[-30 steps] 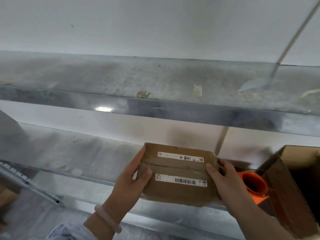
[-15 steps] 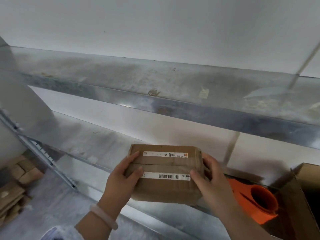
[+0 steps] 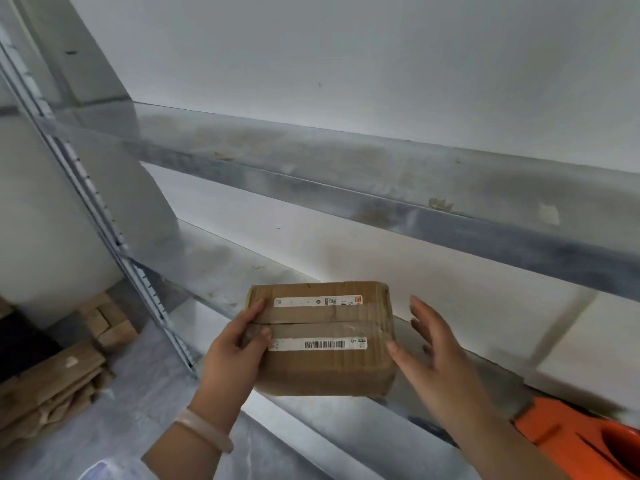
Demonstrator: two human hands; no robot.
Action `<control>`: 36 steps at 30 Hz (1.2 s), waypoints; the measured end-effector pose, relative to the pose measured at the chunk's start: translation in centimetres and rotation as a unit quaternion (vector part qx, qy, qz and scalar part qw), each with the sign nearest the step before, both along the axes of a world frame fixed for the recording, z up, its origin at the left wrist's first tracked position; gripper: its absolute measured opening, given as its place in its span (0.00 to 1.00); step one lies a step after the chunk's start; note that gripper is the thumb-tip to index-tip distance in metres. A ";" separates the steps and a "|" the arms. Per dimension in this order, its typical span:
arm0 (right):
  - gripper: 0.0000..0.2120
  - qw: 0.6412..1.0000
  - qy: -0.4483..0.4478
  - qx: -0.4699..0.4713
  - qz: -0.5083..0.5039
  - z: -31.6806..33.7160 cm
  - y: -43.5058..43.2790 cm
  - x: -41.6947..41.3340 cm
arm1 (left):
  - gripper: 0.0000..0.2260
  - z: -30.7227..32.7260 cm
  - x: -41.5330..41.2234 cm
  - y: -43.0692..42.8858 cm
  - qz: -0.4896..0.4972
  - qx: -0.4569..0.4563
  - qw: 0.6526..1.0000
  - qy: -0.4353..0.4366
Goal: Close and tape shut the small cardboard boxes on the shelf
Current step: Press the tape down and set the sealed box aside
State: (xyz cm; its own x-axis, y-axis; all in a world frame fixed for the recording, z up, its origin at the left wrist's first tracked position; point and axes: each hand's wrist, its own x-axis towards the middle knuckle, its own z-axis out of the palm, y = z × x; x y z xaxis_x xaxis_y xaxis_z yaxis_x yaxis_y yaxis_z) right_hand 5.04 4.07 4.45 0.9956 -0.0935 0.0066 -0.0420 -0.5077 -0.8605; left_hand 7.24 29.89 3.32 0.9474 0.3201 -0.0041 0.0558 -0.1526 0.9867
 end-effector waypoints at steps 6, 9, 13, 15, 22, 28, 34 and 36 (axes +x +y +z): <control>0.32 0.998 -0.038 -0.033 0.025 -0.1 9.7 2.6 | 0.17 1.1 1.6 10.1 0.013 0.018 1.000 -0.003; 0.32 0.997 -0.056 -0.036 0.050 -0.1 16.1 4.2 | 0.17 1.6 3.0 16.2 0.017 0.024 1.000 0.001; 0.31 0.993 -0.079 -0.047 0.068 0.0 23.7 6.8 | 0.17 2.1 5.2 23.2 0.018 0.037 0.999 0.000; 0.31 0.992 -0.075 -0.054 0.083 0.0 26.7 8.3 | 0.17 2.1 6.5 25.9 0.028 0.040 0.999 0.003; 0.33 0.984 -0.098 -0.112 0.097 -1.0 33.0 14.3 | 0.18 0.9 12.7 32.5 0.038 0.032 0.998 0.031; 0.33 0.982 -0.074 -0.152 0.087 -2.3 37.3 21.7 | 0.17 -0.8 20.5 36.8 0.024 0.025 0.999 0.042; 0.32 0.985 -0.025 -0.146 0.083 -2.3 41.4 28.2 | 0.16 -1.3 28.6 41.4 -0.005 0.040 0.996 0.074; 0.32 0.985 -0.003 -0.155 0.072 -2.1 42.8 29.9 | 0.16 -1.5 31.0 42.9 -0.025 0.047 0.995 0.083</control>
State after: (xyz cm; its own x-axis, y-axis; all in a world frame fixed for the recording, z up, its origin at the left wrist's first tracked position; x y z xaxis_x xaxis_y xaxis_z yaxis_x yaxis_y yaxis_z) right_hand 34.97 46.82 2.30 0.9982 0.0566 0.0180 0.0543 -0.7469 -0.6627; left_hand 38.24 72.76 1.79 0.9511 0.2783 -0.1342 0.2067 -0.2501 0.9459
